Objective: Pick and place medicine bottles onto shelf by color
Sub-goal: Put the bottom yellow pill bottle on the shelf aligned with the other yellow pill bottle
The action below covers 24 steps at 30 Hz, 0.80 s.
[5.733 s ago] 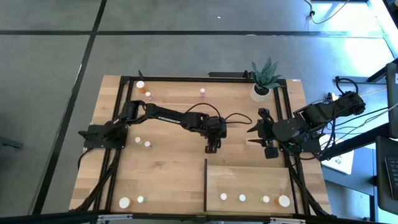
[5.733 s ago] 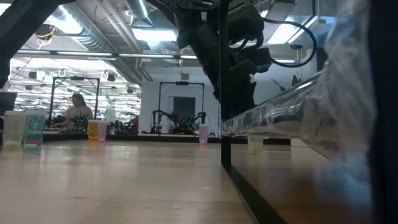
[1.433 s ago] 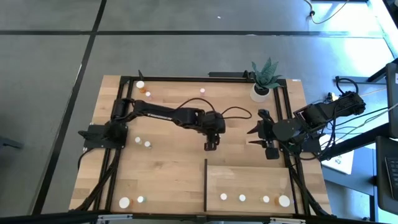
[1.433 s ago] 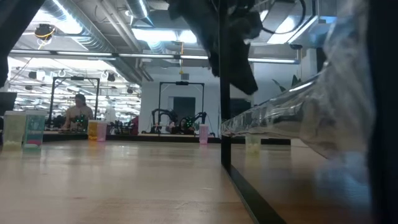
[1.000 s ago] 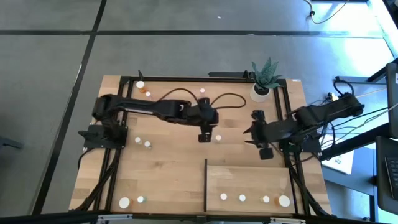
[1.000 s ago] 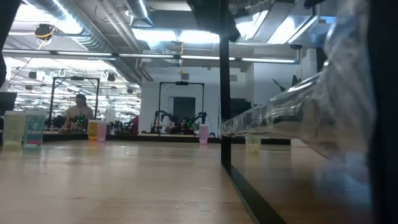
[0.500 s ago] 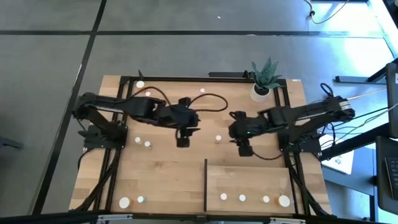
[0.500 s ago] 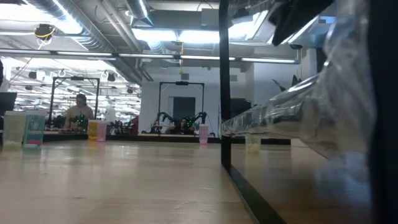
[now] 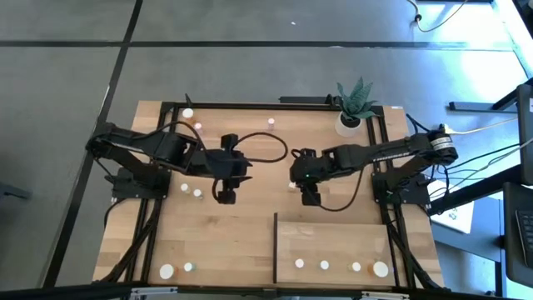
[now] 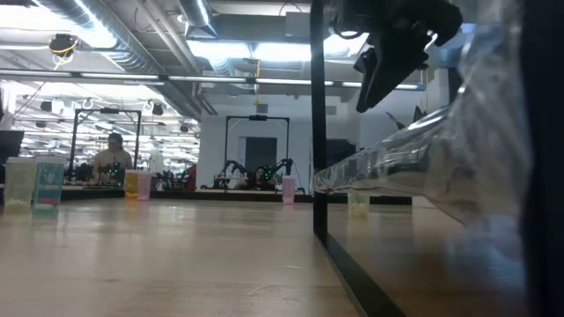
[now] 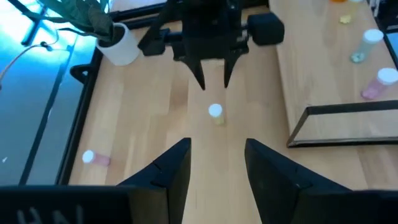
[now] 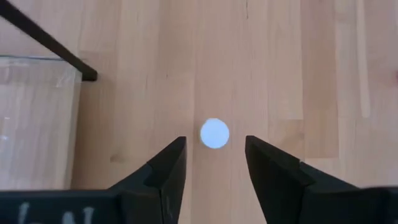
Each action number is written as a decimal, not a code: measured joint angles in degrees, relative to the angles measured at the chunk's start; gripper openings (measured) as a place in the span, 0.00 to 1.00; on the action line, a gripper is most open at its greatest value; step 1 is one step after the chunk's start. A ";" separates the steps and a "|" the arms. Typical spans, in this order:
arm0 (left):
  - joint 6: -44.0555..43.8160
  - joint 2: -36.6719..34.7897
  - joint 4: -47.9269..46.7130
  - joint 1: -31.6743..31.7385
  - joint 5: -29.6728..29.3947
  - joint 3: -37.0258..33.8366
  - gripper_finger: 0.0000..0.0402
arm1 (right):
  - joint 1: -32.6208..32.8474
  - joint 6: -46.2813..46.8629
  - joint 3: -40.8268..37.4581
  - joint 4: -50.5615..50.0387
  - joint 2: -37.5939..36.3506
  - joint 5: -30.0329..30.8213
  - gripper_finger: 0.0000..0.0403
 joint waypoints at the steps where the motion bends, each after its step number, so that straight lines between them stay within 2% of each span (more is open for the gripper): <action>1: -0.23 -0.02 -0.65 -0.26 -0.51 0.00 0.36 | -0.15 0.31 0.00 0.00 0.19 -0.02 0.42; 11: -0.90 -0.18 -2.00 -1.52 -1.03 0.00 0.36 | -0.32 -0.14 0.00 0.81 3.33 -0.70 0.58; 24: -2.08 -0.18 -2.24 -1.51 -1.03 0.00 0.36 | -4.15 -5.80 0.00 2.04 9.47 -1.55 0.56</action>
